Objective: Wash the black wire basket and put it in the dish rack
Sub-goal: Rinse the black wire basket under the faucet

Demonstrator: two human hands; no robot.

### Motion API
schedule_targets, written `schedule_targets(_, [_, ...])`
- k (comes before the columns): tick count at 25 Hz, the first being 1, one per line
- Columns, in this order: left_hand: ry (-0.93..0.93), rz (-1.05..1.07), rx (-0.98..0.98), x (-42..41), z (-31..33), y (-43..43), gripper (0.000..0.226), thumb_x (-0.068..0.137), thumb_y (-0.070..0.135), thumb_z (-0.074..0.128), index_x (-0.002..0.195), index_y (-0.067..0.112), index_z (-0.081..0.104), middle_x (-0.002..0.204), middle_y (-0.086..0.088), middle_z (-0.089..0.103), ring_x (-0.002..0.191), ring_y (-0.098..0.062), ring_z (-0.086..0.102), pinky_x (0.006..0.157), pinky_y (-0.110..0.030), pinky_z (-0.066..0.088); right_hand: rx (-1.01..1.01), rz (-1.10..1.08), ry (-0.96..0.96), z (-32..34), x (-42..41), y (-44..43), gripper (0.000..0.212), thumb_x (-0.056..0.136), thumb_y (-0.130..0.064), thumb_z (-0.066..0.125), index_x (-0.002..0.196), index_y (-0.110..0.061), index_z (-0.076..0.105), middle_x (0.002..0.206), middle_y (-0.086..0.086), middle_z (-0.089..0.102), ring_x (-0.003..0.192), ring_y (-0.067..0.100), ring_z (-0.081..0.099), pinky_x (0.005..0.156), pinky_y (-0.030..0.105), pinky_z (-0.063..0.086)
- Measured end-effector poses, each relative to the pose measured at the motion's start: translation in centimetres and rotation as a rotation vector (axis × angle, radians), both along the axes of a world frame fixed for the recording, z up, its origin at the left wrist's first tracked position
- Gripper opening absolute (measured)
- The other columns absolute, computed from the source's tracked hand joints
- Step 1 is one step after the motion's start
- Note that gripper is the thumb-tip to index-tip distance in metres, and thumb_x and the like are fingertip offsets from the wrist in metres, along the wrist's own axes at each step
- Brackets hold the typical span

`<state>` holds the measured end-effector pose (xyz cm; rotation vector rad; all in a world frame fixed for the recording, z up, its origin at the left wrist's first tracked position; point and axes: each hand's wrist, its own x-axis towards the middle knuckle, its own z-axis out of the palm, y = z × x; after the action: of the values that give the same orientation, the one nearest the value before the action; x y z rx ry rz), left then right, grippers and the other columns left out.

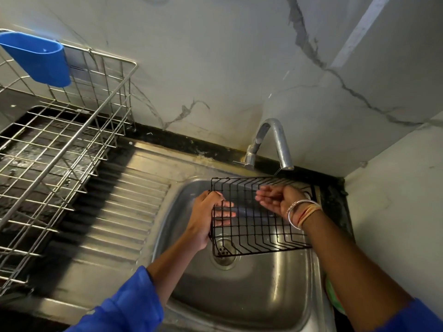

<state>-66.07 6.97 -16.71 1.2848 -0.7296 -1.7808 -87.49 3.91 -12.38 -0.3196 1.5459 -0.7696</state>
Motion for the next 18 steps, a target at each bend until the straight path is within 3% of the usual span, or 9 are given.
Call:
schedule_targets(3, [-0.007,0.017,0.013,0.4,-0.1,-1.3,0.065,0.077,0.038,0.059,0.124,-0.006,0.054,0.115,-0.028,0.071,0.102,-0.046,0.071,0.091,-0.055,0.056,0.091,0.277,0.020,-0.6,0.8,1.9,0.027,0.088,0.010,0.048,0.110,0.007,0.063,0.101,0.023,0.071,0.087,0.033,0.070,0.082,0.040,0.057])
schedule_targets(7, [-0.015,-0.022,0.043,0.0,-0.1,-1.3,0.051,0.091,0.033,0.056,0.125,-0.005,0.054,0.115,-0.028,0.070,0.106,-0.047,0.069,0.094,-0.056,0.055,-0.081,0.008,-0.157,-0.7,0.7,0.2,0.029,0.087,0.009,0.047,0.112,0.006,0.061,0.103,0.022,0.071,0.093,0.033,0.070,0.079,0.037,0.058])
schedule_targets(10, [-0.020,-0.055,-0.004,-0.3,-0.2,-1.5,0.060,0.080,0.039,0.060,0.123,-0.002,0.054,0.115,-0.027,0.070,0.100,-0.043,0.072,0.086,-0.049,0.057,0.081,0.264,-0.077,-0.7,1.6,0.9,0.024,0.087,0.003,0.054,0.109,0.005,0.063,0.101,0.023,0.071,0.093,0.034,0.071,0.077,0.038,0.060])
schedule_targets(12, [-0.006,-0.070,0.000,-0.5,-0.2,-1.5,0.057,0.083,0.038,0.059,0.123,-0.003,0.054,0.111,-0.025,0.072,0.097,-0.041,0.073,0.082,-0.046,0.058,0.033,0.143,-0.087,-1.2,1.4,0.7,0.019,0.088,0.001,0.050,0.101,0.004,0.064,0.092,0.021,0.073,0.080,0.030,0.073,0.072,0.036,0.060])
schedule_targets(16, [-0.025,-0.116,-0.021,-1.3,0.2,-1.4,0.061,0.078,0.041,0.059,0.118,-0.004,0.057,0.097,-0.018,0.071,0.083,-0.030,0.071,0.076,-0.041,0.059,-0.026,0.137,-0.192,-0.8,3.6,0.5,0.022,0.090,0.003,0.051,0.107,0.006,0.064,0.106,0.023,0.070,0.093,0.032,0.071,0.078,0.037,0.059])
schedule_targets(18, [-0.027,-0.122,-0.027,-0.9,0.0,-1.6,0.054,0.081,0.039,0.059,0.118,0.000,0.058,0.102,-0.020,0.074,0.089,-0.034,0.074,0.081,-0.045,0.060,-0.067,-0.010,-0.208,-1.0,2.8,0.5,0.021,0.090,0.004,0.047,0.101,0.004,0.065,0.102,0.022,0.071,0.088,0.032,0.072,0.073,0.037,0.060])
